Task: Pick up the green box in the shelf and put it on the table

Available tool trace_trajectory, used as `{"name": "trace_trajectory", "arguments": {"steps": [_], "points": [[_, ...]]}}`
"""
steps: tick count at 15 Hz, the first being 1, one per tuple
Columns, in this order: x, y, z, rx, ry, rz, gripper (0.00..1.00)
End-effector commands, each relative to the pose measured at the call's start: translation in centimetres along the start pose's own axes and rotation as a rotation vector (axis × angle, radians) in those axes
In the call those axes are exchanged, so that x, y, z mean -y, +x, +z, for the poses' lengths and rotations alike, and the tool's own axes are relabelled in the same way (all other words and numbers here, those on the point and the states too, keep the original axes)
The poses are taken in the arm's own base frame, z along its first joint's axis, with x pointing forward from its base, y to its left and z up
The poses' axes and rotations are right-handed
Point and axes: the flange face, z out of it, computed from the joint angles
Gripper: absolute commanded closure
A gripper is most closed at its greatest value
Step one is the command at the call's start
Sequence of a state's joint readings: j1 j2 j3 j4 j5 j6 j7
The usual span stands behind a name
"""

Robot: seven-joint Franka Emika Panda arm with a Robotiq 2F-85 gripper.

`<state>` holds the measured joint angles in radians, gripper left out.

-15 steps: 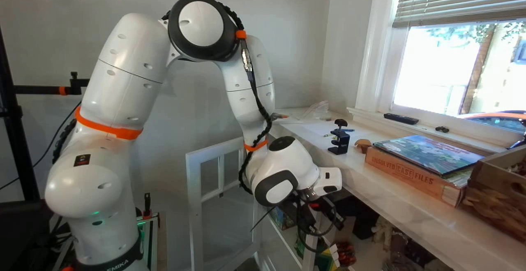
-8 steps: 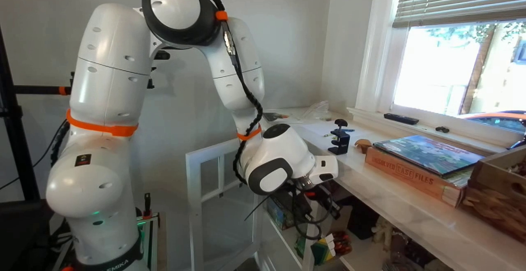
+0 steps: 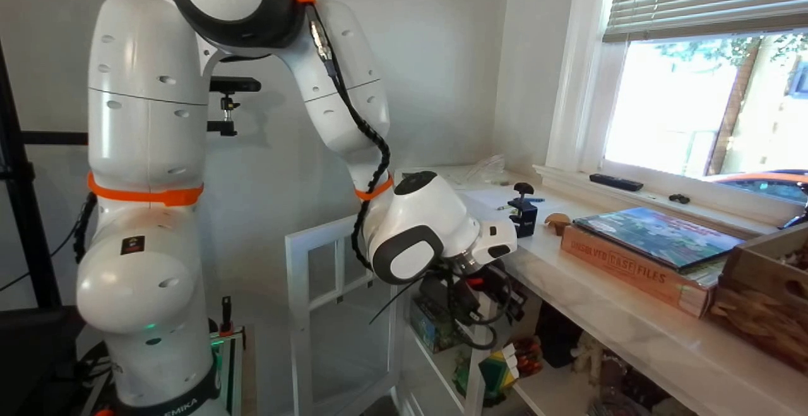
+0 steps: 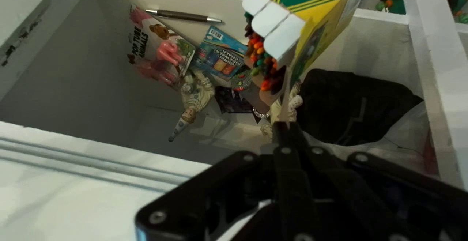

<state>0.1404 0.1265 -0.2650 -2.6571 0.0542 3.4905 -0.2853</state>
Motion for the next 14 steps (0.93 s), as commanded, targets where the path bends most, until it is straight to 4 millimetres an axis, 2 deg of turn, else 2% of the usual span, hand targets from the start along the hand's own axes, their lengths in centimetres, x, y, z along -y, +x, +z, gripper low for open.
{"name": "trace_trajectory", "arguments": {"steps": [1,14], "points": [[-0.6,0.0,-2.3,-0.012,-0.002,-0.022,1.00],[-2.8,0.9,-6.2,-0.083,-0.041,0.012,1.00]]}}
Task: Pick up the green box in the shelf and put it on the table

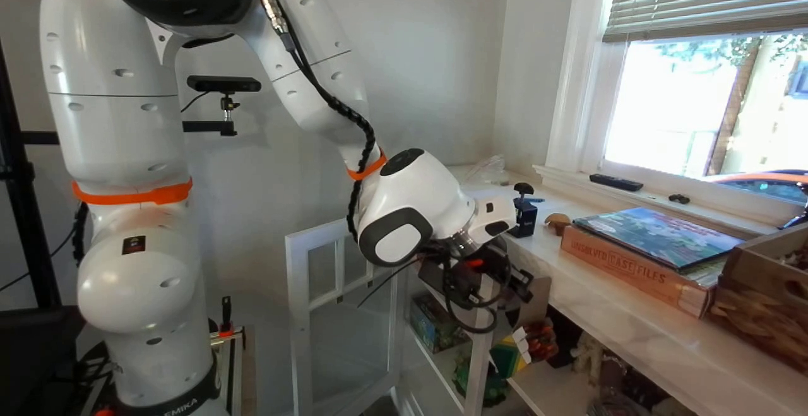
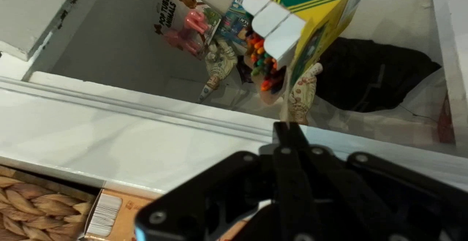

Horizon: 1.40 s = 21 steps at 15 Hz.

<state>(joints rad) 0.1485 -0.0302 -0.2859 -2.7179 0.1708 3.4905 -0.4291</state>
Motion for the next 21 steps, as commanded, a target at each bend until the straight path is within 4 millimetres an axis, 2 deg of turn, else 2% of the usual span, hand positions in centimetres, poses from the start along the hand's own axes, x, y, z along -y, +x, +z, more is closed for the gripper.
{"name": "trace_trajectory", "arguments": {"steps": [1,6,14,21], "points": [[-0.3,0.1,-1.8,-0.013,0.002,0.002,1.00],[-0.5,0.2,-2.4,-0.017,-0.008,0.014,1.00],[-2.4,-0.2,-2.9,-0.010,-0.066,0.029,1.00],[-3.2,-0.1,-4.3,-0.024,-0.125,-0.009,1.00]]}}
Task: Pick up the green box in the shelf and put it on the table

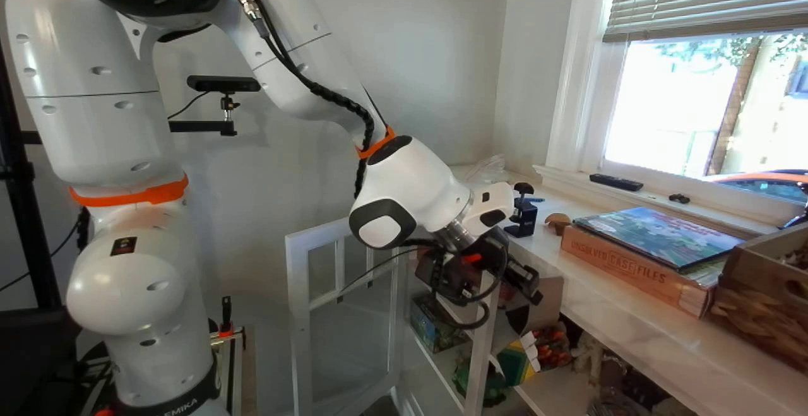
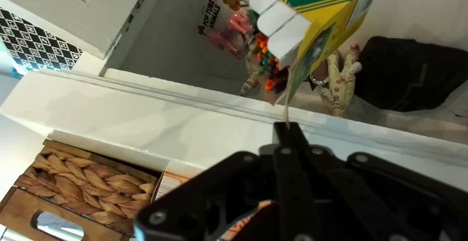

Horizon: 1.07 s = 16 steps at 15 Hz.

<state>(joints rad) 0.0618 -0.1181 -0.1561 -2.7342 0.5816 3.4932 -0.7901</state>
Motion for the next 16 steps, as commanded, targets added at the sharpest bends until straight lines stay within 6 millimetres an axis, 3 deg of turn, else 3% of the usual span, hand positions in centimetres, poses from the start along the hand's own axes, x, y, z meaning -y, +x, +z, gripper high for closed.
{"name": "trace_trajectory", "arguments": {"steps": [1,16], "points": [[-0.7,0.4,-1.6,-0.026,-0.035,-0.024,1.00],[-2.7,3.9,-7.6,-0.141,-0.153,-0.183,1.00]]}}
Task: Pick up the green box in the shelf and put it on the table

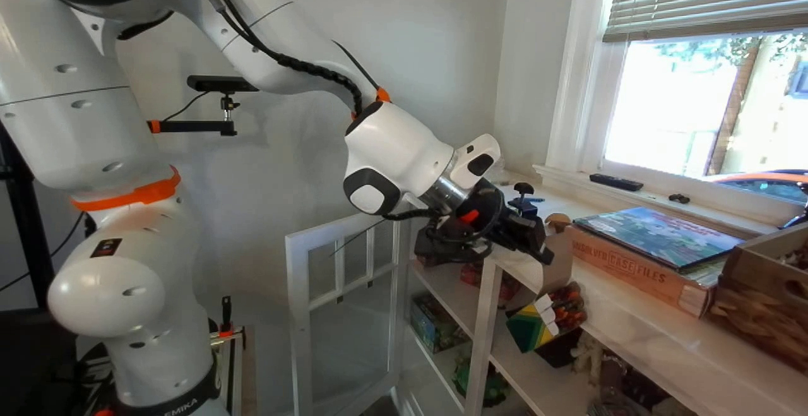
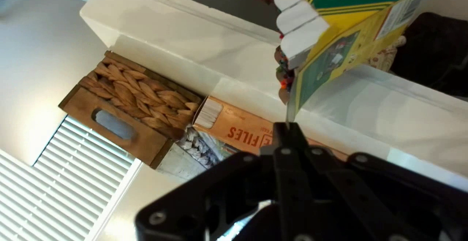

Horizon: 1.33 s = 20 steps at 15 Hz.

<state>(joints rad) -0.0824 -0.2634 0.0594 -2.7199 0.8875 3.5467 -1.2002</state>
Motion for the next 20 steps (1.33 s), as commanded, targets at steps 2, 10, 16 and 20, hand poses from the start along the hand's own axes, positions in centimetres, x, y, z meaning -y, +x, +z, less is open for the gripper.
{"name": "trace_trajectory", "arguments": {"steps": [2,10,16,20], "points": [[-2.0,1.7,-2.3,-0.046,-0.042,-0.049,1.00],[-4.8,4.2,-4.2,-0.095,-0.133,-0.115,1.00],[-7.0,6.2,-4.3,-0.107,-0.202,-0.172,1.00],[-7.8,7.2,-3.4,-0.099,-0.243,-0.226,1.00]]}}
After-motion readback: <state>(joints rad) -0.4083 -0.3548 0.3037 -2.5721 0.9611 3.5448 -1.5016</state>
